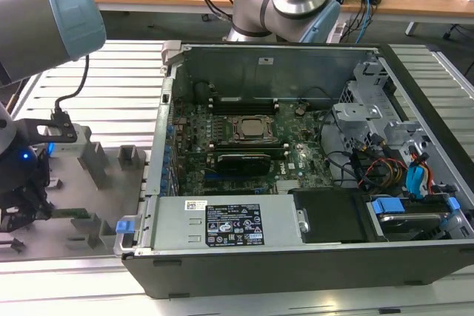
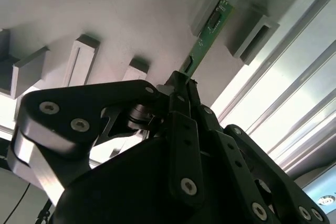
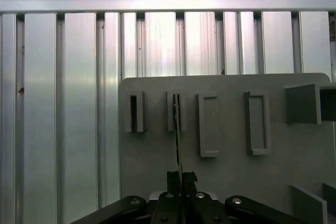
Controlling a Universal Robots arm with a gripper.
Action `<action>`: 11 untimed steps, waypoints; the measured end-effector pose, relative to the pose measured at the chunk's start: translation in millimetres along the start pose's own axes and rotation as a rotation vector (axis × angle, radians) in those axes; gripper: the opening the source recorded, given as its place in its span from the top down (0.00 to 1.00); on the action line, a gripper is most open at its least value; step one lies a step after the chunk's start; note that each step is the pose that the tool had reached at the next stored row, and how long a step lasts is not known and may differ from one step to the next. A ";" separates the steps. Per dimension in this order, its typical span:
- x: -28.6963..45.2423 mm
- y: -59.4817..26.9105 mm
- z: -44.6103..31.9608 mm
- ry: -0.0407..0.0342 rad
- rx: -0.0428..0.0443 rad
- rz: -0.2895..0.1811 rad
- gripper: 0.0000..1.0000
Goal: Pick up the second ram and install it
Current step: 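Pick up the second ram and move it above second insertion slot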
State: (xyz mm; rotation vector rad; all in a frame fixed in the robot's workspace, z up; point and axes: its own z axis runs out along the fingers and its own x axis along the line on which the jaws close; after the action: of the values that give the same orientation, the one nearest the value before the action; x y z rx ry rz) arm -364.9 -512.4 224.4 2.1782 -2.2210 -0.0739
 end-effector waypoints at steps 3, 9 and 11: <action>0.0 0.1 -3.5 0.0001 -0.0001 0.000 0.86; -0.1 0.2 -8.1 -0.0001 0.0001 0.000 0.86; -0.1 0.3 -9.9 0.0001 -0.0001 0.000 0.86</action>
State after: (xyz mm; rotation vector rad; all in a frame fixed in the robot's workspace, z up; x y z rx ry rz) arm -364.7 -512.4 234.4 2.1780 -2.2209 -0.0740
